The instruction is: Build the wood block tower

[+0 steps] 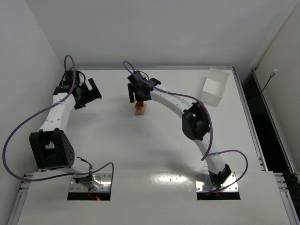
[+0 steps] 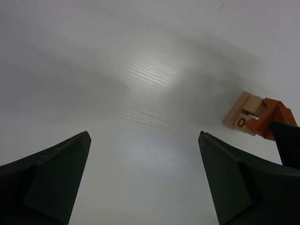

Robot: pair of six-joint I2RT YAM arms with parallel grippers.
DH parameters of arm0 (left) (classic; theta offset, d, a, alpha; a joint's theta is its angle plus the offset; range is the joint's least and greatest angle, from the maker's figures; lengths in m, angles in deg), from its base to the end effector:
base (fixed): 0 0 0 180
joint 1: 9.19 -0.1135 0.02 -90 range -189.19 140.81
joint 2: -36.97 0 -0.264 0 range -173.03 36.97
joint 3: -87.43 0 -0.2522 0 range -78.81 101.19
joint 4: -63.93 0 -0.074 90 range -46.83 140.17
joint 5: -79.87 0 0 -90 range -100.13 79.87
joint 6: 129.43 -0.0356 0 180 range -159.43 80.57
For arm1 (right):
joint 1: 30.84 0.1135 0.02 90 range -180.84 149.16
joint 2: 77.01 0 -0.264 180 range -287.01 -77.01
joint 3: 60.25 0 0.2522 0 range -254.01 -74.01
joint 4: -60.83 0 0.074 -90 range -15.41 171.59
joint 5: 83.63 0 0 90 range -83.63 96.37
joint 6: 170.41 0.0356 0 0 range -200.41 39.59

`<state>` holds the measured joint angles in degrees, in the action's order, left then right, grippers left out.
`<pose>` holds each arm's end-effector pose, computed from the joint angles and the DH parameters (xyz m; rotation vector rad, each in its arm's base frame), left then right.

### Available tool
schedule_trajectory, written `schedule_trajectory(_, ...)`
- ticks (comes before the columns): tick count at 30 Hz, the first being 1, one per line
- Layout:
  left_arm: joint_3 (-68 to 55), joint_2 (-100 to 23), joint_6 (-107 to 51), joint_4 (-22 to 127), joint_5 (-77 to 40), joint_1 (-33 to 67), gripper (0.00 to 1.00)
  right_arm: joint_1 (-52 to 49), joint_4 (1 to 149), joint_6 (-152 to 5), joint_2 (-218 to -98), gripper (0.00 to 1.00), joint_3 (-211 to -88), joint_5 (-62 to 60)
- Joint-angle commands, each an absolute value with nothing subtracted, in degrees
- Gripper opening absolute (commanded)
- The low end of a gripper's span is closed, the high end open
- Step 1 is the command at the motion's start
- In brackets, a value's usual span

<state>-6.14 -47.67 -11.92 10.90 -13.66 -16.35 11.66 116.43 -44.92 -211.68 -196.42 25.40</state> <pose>0.3138 0.0372 0.2988 -0.7123 2.3721 -0.2290 0.3918 0.3433 0.2206 -0.0170 2.4513 0.1801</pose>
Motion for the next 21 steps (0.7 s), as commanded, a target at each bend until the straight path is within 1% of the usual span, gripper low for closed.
schedule_trajectory(1,-5.33,-47.84,-11.3,12.29,-14.35,-15.95,1.0,11.52,114.4,-45.69,-211.39,0.77,-197.15,24.65)
schedule_trajectory(3,-5.33,-47.84,-11.3,12.29,-14.35,-15.95,1.0,11.52,113.79,-46.21,-211.39,0.81,-197.15,23.95)
schedule_trajectory(8,-5.94,-47.31,-11.91,12.29,-14.35,-15.95,1.0,11.0,112.64,-48.23,-208.59,0.82,-197.15,21.23)
schedule_trajectory(9,-5.94,-47.31,-11.92,12.81,-13.83,-15.43,1.0,10.99,111.6,-48.85,-207.71,0.84,-197.15,20.62)
schedule_trajectory(11,-7.08,-46.0,-14.11,12.81,-14.95,-14.38,1.0,10.38,110.19,-52.45,-203.5,0.87,-195.48,18.5)
schedule_trajectory(15,-10.59,-43.19,-19.29,14.13,-18.12,-12.36,1.0,9.07,107.46,-59.92,-193.4,0.87,-190.13,17.88)
schedule_trajectory(18,-13.32,-42.66,-22.46,14.65,-19.18,-11.82,1.0,5.64,104.57,-65.63,-182.77,0.87,-180.3,18.67)
schedule_trajectory(19,-13.33,-42.66,-23.16,15.36,-19.18,-11.82,1.0,4.59,103.86,-67.21,-179.96,0.87,-173.75,19.37)
schedule_trajectory(20,-14.02,-42.66,-23.17,15.36,-19.18,-11.82,1.0,1.88,102.81,-70.88,-176.97,0.87,-169.76,19.38)
schedule_trajectory(21,-14.03,-42.66,-23.69,15.97,-18.4,-11.82,1.0,0.29,101.41,-72.66,-171.29,0.87,-162.07,18.86)
